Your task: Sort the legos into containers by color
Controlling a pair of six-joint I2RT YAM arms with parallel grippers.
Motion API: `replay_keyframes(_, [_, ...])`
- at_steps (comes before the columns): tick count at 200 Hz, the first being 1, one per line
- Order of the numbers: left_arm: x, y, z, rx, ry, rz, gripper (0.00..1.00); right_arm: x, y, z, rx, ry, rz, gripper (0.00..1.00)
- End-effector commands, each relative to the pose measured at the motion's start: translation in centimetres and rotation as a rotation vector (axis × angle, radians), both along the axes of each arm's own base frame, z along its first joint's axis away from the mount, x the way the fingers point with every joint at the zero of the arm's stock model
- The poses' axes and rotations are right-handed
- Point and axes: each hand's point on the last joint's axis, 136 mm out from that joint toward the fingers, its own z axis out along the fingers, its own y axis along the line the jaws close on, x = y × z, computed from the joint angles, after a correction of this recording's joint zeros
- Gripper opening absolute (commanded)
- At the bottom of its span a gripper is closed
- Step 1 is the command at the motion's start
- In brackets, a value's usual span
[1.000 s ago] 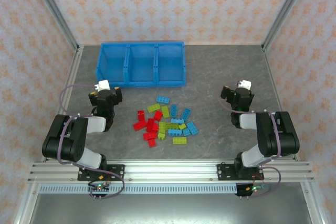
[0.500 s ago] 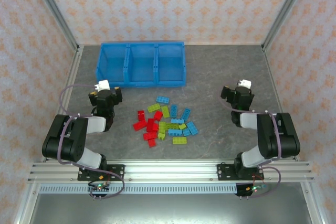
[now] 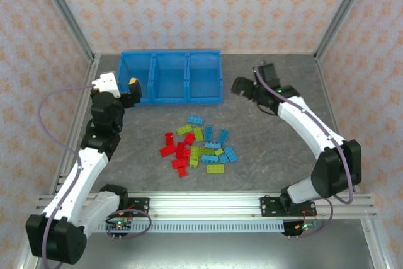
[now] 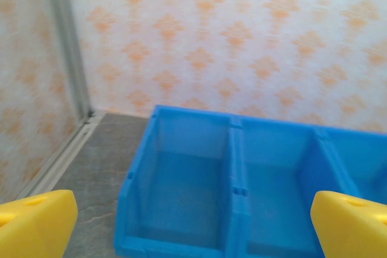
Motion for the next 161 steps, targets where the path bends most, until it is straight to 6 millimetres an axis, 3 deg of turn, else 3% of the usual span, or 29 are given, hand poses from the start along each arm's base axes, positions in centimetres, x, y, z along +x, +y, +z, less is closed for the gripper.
replay_keyframes(1, [-3.4, -5.0, -5.1, 0.141, 0.297, -0.358, 1.00, -4.4, 2.9, -3.4, -0.040, 0.220, 0.065, 1.00])
replay_keyframes(24, [-6.1, -8.5, -6.9, 0.213, 0.371, -0.627, 1.00, -5.8, 6.1, -6.0, -0.078, 0.284, 0.144, 1.00])
replay_keyframes(45, [-6.8, -9.9, -8.3, 0.213, 0.373, -0.716, 1.00, -6.5, 8.5, -7.7, -0.133, 0.307, 0.203, 0.99])
replay_keyframes(59, [-6.7, -10.2, -9.0, 0.215, 0.366, -0.731, 1.00, -7.1, 9.3, -8.8, -0.163, 0.342, 0.204, 0.97])
replay_keyframes(83, [-6.4, -9.8, -10.4, 0.247, 0.396, -0.723, 1.00, -7.8, 10.5, -10.6, -0.201, 0.363, 0.209, 0.78])
replay_keyframes(114, [-6.3, -9.9, -11.4, 0.265, 0.413, -0.740, 1.00, -7.4, 11.2, -12.1, -0.304, 0.365, 0.228, 0.74])
replay_keyframes(161, [-5.7, -9.5, -12.5, 0.241, 0.395, -0.691, 1.00, -6.7, 12.2, -14.1, -0.343, 0.404, 0.242, 0.60])
